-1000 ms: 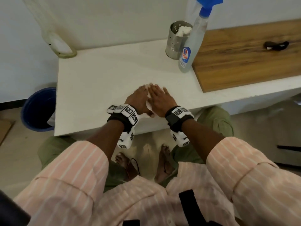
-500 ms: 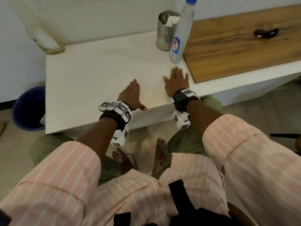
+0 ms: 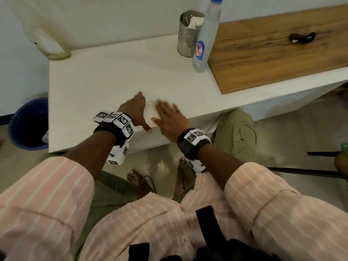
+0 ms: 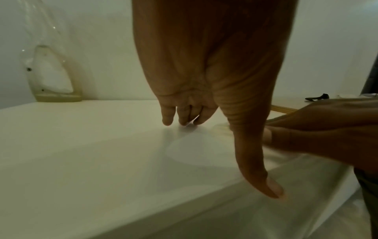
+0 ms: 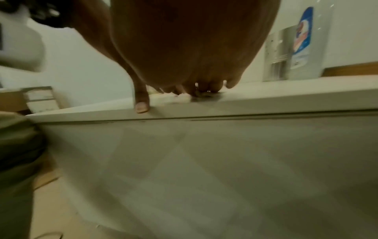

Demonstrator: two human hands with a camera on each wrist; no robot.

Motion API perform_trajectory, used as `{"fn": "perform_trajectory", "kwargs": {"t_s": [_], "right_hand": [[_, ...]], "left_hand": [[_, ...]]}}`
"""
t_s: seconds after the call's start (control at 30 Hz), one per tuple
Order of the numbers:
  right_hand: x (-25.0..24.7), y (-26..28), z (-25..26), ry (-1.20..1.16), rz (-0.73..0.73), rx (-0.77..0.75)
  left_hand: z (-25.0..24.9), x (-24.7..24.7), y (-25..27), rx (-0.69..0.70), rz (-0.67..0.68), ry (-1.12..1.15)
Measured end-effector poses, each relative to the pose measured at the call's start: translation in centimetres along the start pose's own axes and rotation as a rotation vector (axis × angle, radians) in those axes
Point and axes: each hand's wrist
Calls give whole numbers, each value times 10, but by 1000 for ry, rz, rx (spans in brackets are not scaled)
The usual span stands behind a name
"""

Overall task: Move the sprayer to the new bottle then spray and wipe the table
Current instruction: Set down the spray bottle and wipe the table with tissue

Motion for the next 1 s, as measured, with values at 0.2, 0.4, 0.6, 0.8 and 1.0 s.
{"fn": "perform_trajectory", "kwargs": {"t_s": [0.2, 0.4, 0.6, 0.8, 1.0], "right_hand": [[-14, 11, -33, -233, -313, 739], [23, -4, 57, -198, -102, 254], [-10, -43, -15, -58, -89, 265], [-12, -63, 36, -206, -49, 170], [-34, -117, -8, 10, 8, 235]], "left_hand": [[-7, -10, 1, 3, 17, -31], [1, -2, -2, 22, -20, -10], [38, -14, -3, -23, -6, 72], [56, -32, -16, -101, -12, 114], [63, -42, -40, -76, -44, 88]]}}
Point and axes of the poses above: each hand's wrist, its own y-axis away from the middle knuckle, its own x-axis out of the palm, z = x × y, and after that the axes turned 11 degrees about -y, right-handed
